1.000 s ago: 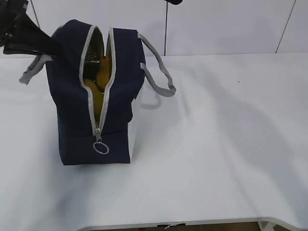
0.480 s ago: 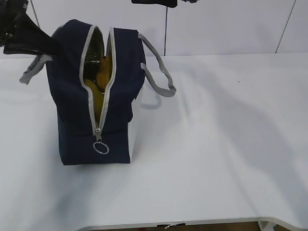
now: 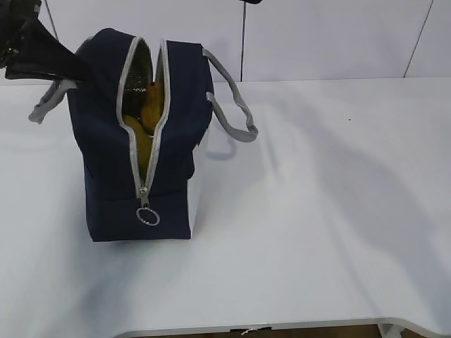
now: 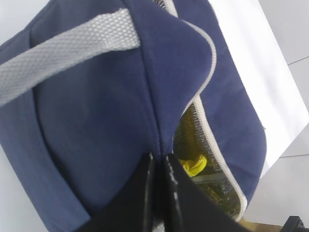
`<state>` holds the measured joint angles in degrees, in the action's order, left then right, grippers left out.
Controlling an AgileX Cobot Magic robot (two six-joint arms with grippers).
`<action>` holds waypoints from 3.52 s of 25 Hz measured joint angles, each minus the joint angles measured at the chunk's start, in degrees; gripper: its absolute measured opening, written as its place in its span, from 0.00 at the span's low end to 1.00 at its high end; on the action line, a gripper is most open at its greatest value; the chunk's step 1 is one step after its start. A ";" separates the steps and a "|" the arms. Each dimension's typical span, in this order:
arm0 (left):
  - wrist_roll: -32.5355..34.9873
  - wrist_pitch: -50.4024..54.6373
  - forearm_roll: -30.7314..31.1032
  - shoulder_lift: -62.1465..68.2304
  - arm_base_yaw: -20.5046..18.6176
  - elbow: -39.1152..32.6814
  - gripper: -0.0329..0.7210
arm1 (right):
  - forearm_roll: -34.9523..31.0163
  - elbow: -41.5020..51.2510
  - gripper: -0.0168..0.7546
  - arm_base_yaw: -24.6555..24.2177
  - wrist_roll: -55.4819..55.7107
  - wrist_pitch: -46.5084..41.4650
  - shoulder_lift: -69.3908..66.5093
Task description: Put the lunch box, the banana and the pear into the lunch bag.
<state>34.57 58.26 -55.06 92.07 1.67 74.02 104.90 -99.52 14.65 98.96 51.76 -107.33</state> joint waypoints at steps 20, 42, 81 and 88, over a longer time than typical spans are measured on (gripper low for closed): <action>0.09 0.00 -0.33 0.00 0.00 0.00 0.03 | 0.00 0.00 0.62 0.00 0.11 0.32 0.00; 0.09 0.00 -0.44 0.00 0.00 0.00 0.03 | 0.00 0.00 0.62 0.00 0.11 0.11 0.00; 0.09 0.00 -0.44 0.00 0.00 0.00 0.03 | 0.00 0.00 0.62 0.00 0.11 -0.09 1.02; 0.13 0.00 -0.44 0.00 0.00 0.00 0.03 | 0.00 0.00 0.62 0.00 0.11 -0.09 1.02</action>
<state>34.70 58.26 -55.50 92.07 1.67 74.02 104.90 -99.52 14.65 99.07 51.67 -106.31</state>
